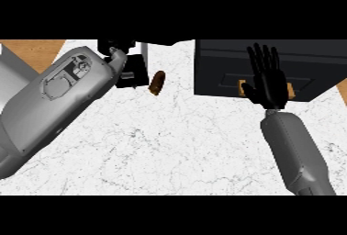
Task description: Pick up the can, place it into the drawer and close the drawer
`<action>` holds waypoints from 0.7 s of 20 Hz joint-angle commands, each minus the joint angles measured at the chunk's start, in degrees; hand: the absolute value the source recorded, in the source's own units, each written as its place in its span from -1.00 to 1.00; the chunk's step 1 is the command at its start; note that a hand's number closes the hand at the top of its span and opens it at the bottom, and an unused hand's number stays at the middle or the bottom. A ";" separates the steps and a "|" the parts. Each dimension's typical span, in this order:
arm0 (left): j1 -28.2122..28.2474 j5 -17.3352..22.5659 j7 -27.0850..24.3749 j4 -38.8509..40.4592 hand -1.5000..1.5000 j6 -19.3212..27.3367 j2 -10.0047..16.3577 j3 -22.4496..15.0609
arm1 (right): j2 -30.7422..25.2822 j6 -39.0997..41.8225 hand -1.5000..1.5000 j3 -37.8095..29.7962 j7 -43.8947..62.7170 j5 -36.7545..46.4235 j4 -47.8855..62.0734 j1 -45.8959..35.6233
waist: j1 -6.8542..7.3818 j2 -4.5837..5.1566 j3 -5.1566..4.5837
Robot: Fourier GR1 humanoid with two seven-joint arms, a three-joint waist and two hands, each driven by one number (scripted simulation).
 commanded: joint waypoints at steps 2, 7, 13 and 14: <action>4.55 -1.32 1.16 -3.77 -1.00 0.73 1.68 0.20 | 0.52 -3.89 -1.00 -2.62 1.63 1.09 12.25 -9.57 | 0.01 0.93 0.70; 9.58 -1.81 0.06 -10.12 -1.00 -0.04 3.57 0.26 | -1.06 -5.50 -1.00 -4.59 1.39 0.75 18.89 -15.69 | 1.22 1.31 0.72; 12.10 -2.15 -0.54 -11.08 -1.00 -0.93 4.08 1.81 | -2.65 -7.53 -1.00 -6.29 1.34 1.55 25.85 -22.53 | 1.26 2.15 0.74; 12.92 -3.81 -0.19 -13.74 -1.00 0.68 4.38 0.28 | -2.51 -7.41 -1.00 -6.18 2.30 2.21 27.06 -23.64 | 1.61 1.78 0.74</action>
